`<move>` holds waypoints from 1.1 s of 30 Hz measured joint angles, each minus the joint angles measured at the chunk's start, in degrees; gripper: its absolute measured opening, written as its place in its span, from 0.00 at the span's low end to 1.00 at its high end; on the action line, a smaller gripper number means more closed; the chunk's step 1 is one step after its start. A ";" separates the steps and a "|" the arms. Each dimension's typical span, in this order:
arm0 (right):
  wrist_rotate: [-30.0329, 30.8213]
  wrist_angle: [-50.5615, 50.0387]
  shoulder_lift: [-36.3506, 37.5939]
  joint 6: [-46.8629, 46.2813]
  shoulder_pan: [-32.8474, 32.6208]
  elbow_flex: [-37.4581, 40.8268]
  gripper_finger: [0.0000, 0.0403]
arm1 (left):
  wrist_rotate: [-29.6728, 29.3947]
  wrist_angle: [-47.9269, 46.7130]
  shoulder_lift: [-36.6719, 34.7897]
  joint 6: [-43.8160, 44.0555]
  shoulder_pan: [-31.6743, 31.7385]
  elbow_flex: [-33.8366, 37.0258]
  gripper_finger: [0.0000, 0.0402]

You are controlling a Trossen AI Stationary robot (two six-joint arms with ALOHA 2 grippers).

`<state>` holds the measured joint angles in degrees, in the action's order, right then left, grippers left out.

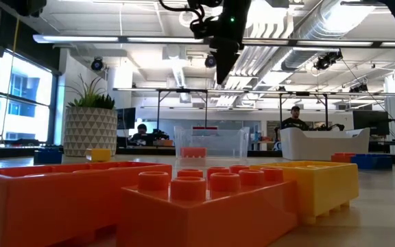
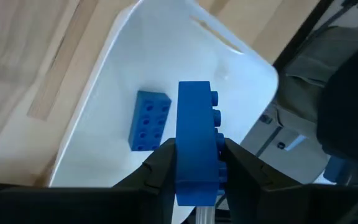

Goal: Sort & place blocks by color
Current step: Put the blue game piece into the bottom white bin, then put the orange game piece into the transparent bin

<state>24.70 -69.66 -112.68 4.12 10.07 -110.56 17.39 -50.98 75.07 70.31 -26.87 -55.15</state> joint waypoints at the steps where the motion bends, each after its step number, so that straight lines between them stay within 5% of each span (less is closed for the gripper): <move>1: -0.13 -0.08 0.00 0.06 0.11 0.00 0.59 | -0.06 -0.04 0.20 0.64 -0.06 0.35 0.23; 10: -10.13 -5.19 -0.02 0.86 0.85 0.02 0.59 | -0.09 -0.01 0.32 4.54 -0.17 2.33 0.34; 17: -10.37 -12.34 -0.02 -0.94 0.81 0.02 0.59 | -0.04 0.02 0.30 4.52 0.02 2.36 0.42; 33: -16.82 -20.29 1.00 -5.67 0.78 2.16 0.59 | -8.12 -0.18 -8.72 0.62 3.59 2.36 0.42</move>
<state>7.88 -89.95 -111.68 -1.55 10.85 -108.41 9.27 -51.16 66.35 70.93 -23.28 -52.80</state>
